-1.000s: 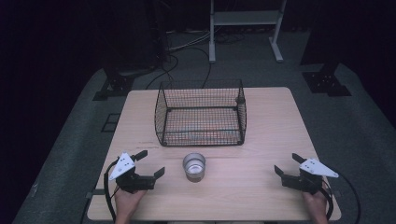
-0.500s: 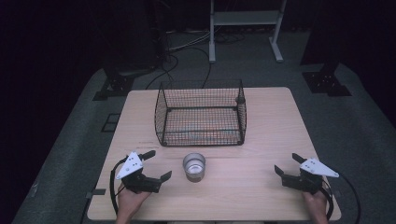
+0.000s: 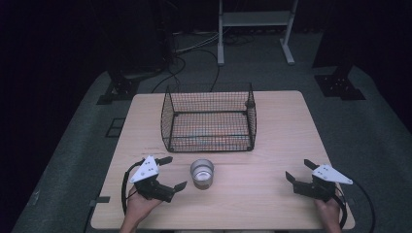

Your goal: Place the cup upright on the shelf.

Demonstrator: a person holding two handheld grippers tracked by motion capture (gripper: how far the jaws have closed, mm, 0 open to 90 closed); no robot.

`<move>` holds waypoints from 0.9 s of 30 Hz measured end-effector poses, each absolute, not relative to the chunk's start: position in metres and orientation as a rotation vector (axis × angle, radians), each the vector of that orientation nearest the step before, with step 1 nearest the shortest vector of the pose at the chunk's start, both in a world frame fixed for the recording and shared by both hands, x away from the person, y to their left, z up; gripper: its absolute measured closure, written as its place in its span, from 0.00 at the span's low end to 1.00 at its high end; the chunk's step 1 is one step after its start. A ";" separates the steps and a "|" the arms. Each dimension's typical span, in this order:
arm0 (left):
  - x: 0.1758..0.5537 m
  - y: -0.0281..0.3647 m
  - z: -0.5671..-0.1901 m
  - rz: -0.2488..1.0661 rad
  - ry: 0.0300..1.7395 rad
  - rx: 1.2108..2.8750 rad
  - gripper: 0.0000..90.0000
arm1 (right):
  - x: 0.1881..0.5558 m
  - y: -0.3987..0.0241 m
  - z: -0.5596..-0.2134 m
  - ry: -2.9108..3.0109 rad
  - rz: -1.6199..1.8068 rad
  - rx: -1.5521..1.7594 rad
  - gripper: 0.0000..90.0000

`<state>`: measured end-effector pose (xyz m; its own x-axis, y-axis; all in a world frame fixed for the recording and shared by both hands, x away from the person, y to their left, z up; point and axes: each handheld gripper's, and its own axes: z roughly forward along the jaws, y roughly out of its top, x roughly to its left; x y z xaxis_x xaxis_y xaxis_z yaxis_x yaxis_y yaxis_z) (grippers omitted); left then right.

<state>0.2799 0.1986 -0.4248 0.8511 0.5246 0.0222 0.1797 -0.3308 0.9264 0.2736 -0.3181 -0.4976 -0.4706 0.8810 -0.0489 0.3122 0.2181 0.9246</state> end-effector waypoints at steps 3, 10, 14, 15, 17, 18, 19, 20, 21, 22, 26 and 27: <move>0.282 0.195 -0.424 0.371 0.511 1.921 0.01 | 0.274 -0.318 -0.498 1.905 1.240 1.098 0.15; 0.285 0.186 -0.423 0.352 0.485 1.962 0.01 | 0.273 -0.318 -0.498 1.905 1.243 1.099 0.15; 0.287 0.179 -0.424 0.348 0.471 2.001 0.01 | 0.274 -0.318 -0.498 1.904 1.242 1.097 0.15; 0.288 0.178 -0.425 0.344 0.470 2.006 0.01 | 0.274 -0.318 -0.498 1.905 1.242 1.097 0.15; 0.291 0.176 -0.426 0.337 0.471 2.017 0.01 | 0.273 -0.318 -0.498 1.905 1.243 1.100 0.15; 0.292 0.175 -0.427 0.335 0.472 2.025 0.01 | 0.274 -0.318 -0.498 1.904 1.243 1.099 0.15; 0.293 0.173 -0.428 0.332 0.471 2.034 0.01 | 0.273 -0.318 -0.498 1.904 1.243 1.099 0.15; 0.294 0.172 -0.429 0.331 0.469 2.048 0.01 | 0.273 -0.318 -0.498 1.905 1.243 1.099 0.15; 0.295 0.170 -0.430 0.325 0.465 2.059 0.01 | 0.274 -0.318 -0.498 1.905 1.242 1.096 0.15; 0.295 0.170 -0.430 0.325 0.465 2.059 0.01 | 0.274 -0.318 -0.498 1.904 1.241 1.095 0.15; 0.298 0.166 -0.434 0.311 0.467 2.089 0.01 | 0.274 -0.318 -0.498 1.906 1.242 1.094 0.15; 0.299 0.164 -0.435 0.309 0.466 2.096 0.01 | 0.273 -0.318 -0.498 1.906 1.241 1.093 0.15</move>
